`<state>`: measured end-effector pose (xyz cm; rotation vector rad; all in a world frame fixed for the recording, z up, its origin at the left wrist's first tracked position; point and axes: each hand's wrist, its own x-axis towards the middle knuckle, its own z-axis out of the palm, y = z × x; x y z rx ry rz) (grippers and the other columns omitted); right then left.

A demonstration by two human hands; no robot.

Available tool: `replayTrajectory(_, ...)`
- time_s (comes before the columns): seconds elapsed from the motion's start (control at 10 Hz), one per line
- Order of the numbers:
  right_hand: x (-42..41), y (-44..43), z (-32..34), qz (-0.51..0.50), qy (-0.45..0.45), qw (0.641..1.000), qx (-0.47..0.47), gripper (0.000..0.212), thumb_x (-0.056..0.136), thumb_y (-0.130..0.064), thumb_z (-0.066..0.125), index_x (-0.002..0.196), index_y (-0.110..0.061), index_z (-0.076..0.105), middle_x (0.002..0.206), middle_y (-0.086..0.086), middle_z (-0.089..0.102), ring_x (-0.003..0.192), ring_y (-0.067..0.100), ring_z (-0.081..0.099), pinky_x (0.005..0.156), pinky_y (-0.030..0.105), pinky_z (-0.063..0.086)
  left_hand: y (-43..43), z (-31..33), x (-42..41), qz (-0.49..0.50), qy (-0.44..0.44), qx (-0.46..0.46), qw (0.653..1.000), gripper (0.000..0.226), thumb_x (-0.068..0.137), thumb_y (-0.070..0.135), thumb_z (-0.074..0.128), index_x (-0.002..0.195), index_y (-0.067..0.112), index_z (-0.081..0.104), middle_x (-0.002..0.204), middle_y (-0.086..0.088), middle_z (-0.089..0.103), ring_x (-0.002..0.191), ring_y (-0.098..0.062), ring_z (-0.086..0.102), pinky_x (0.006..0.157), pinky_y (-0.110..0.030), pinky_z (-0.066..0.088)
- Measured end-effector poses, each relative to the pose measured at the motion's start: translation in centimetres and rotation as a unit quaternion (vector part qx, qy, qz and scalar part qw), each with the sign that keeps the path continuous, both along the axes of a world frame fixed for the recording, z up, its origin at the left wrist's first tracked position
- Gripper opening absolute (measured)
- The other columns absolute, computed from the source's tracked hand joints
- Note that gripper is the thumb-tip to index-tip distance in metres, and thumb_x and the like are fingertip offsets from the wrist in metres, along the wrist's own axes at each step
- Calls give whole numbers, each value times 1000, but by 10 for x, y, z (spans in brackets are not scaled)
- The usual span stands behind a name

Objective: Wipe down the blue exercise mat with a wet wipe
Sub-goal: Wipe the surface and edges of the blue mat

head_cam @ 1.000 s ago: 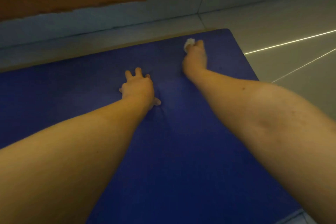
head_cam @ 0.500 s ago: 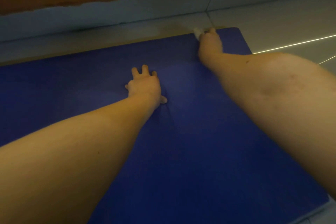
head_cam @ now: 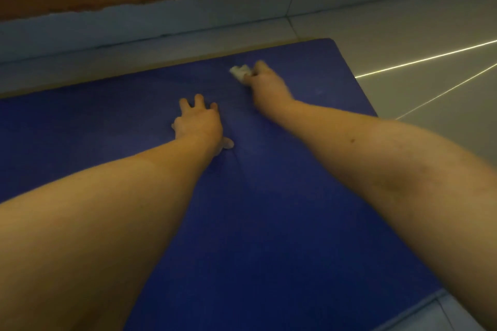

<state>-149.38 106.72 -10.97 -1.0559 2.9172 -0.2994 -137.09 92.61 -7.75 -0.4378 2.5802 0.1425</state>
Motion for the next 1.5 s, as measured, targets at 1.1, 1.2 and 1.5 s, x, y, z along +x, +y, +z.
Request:
replayTrajectory(1.1, 229, 23, 7, -100, -187, 976, -41, 26, 96, -2, 55, 122, -6, 58, 110, 11, 52, 93, 26, 53, 74, 32, 37, 26, -1, 162, -63, 85, 86, 991, 36, 100, 27, 50, 135, 15, 52, 149, -6, 35, 130, -30, 34, 101, -40, 46)
replayTrajectory(1.2, 249, 28, 14, -13, -155, 987, -25, 5, 101, -8, 55, 99, -8, 51, 88, 6, 46, 72, 19, 42, 61, 35, 31, 25, -2, 179, -71, 89, 96, 989, 35, 100, 26, 49, 134, 16, 53, 148, -4, 35, 128, -28, 35, 100, -39, 47)
replayTrajectory(1.5, 213, 118, 13, -316, -82, 945, 1, 26, 105, -26, 47, 127, -14, 52, 126, 8, 55, 116, 32, 57, 85, 38, 44, 18, -1, 220, -92, 83, 90, 988, 46, 98, 24, 51, 143, 16, 46, 159, -4, 20, 138, -30, 28, 101, -40, 47)
